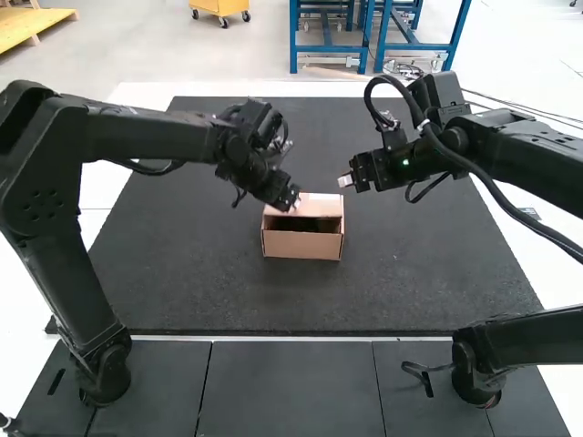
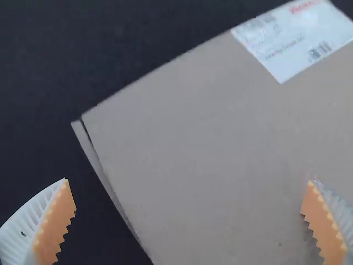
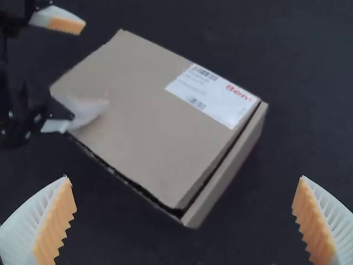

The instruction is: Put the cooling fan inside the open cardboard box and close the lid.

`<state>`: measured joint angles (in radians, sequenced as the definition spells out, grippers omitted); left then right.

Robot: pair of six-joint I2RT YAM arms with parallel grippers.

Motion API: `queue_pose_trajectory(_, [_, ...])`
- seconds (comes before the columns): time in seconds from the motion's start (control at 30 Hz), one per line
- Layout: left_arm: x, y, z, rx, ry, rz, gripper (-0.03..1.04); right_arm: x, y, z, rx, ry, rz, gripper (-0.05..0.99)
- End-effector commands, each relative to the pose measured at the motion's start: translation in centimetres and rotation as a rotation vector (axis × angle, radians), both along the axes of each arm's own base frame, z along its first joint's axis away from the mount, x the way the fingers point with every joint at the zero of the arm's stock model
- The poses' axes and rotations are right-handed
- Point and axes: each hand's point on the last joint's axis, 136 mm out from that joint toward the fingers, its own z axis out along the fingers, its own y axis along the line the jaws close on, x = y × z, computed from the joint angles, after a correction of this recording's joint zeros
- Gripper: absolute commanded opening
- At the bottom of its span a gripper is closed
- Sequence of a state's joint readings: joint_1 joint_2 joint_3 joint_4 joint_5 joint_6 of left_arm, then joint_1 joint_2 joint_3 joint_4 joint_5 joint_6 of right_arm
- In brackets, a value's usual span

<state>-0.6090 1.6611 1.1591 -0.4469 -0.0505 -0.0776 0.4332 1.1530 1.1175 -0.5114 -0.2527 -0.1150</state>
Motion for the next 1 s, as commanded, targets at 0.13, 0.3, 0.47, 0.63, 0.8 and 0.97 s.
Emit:
queue_pose_trajectory(0.13, [-1.7, 0.3, -0.7, -0.020, 0.008, -0.001, 0.97, -0.3, 0.2, 0.8, 0.040, 0.002, 0.002, 0.90])
queue_pose_trajectory(0.3, [-1.8, 1.2, -2.2, 0.017, -0.007, 0.019, 0.97, -0.6, 0.2, 0.6, 0.038, 0.018, 0.006, 0.90])
queue_pose_trajectory(0.47, [-3.1, 0.3, -3.4, 0.026, -0.014, -0.014, 0.97, -0.8, 0.3, 0.2, 0.038, 0.031, 0.013, 0.90])
queue_pose_trajectory(0.63, [-3.5, 0.3, -4.4, 0.034, -0.037, -0.014, 0.97, -1.0, 0.2, -0.2, 0.033, 0.044, 0.014, 0.90])
queue_pose_trajectory(0.8, [-3.5, 0.6, -4.8, 0.037, -0.045, -0.009, 0.97, -1.4, 0.1, -0.4, 0.026, 0.063, 0.014, 0.90])
queue_pose_trajectory(0.97, [-2.1, 0.7, -1.1, 0.040, -0.129, -0.022, 0.97, -1.5, 0.0, -0.4, 0.025, 0.066, 0.013, 0.90])
